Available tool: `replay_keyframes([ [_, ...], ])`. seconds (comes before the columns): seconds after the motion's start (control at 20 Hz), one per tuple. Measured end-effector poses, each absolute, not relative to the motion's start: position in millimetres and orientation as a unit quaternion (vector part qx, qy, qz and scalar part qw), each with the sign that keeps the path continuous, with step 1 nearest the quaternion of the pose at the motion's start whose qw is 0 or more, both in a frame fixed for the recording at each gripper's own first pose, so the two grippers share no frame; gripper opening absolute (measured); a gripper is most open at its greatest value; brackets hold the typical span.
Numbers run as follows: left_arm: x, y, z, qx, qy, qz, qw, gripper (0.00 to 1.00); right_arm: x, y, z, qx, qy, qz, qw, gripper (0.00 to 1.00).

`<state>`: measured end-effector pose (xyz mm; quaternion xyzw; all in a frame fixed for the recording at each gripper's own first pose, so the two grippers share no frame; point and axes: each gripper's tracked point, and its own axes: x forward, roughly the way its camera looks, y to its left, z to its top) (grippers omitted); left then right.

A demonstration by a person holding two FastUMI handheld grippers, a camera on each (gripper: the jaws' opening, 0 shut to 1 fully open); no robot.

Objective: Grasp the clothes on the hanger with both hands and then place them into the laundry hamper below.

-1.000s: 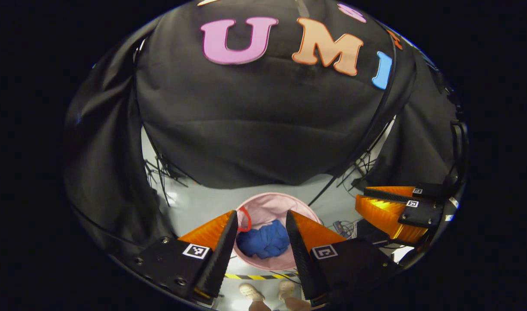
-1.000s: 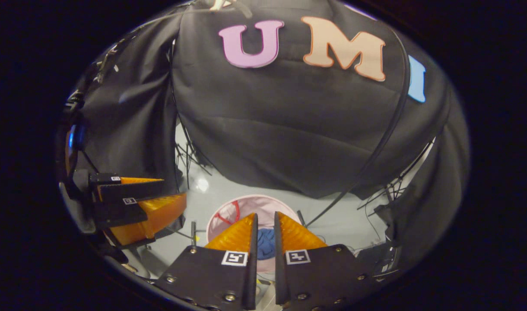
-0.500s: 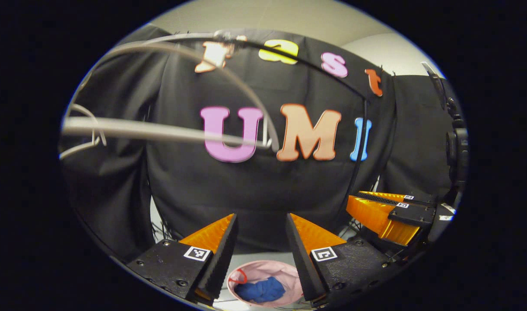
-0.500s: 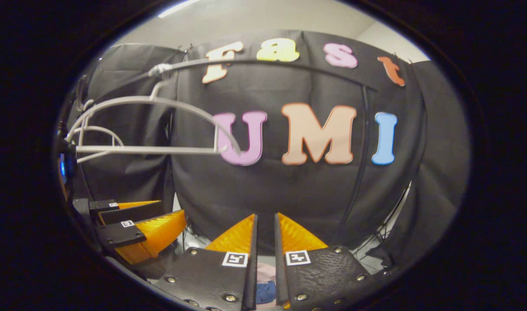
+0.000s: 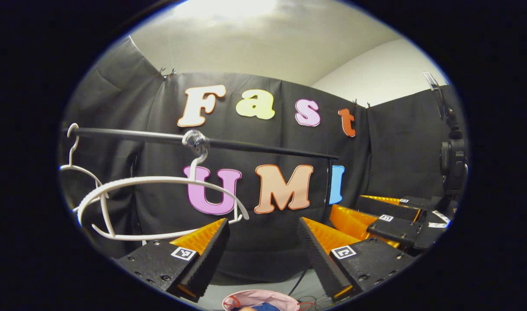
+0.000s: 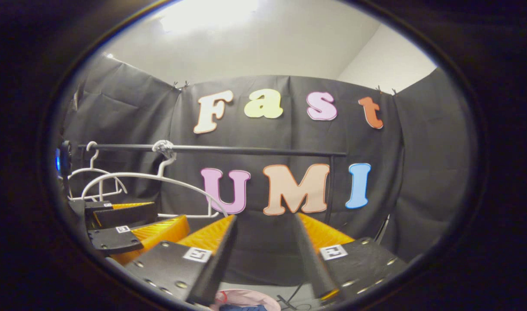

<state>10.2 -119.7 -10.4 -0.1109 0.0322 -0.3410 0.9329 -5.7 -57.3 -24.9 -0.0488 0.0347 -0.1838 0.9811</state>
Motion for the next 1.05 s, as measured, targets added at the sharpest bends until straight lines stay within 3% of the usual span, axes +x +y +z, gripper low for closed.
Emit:
replay_keyframes([
  [0.1,5.3,-123.2,-4.7,-0.105,0.028,-0.345,0.932,0.95,-11.6,-58.2,-20.4,-0.063,0.03,-0.186,0.98,0.99],
  [0.2,4.8,-123.0,-1.9,-0.107,0.027,-0.345,0.932,0.94,-18.6,-55.3,-17.4,-0.065,0.028,-0.187,0.98,0.95],
  [0.7,-12.8,-120.9,3.9,-0.097,0.025,-0.336,0.937,0.94,-35.7,-58.4,-19.9,-0.059,0.036,-0.177,0.982,0.95],
  [0.85,-17.3,-129.0,2.0,-0.097,0.029,-0.334,0.937,0.94,-40.8,-66.6,-21.6,-0.058,0.035,-0.173,0.983,0.96],
  [0.9,-18.6,-131.4,1.8,-0.095,0.03,-0.331,0.938,0.94,-41.1,-70.2,-22.5,-0.057,0.036,-0.172,0.983,1.0],
  [1.05,-17.8,-138.1,2.0,-0.095,0.029,-0.324,0.941,0.94,-43.9,-84.8,-22.5,-0.057,0.035,-0.169,0.983,0.96],
])
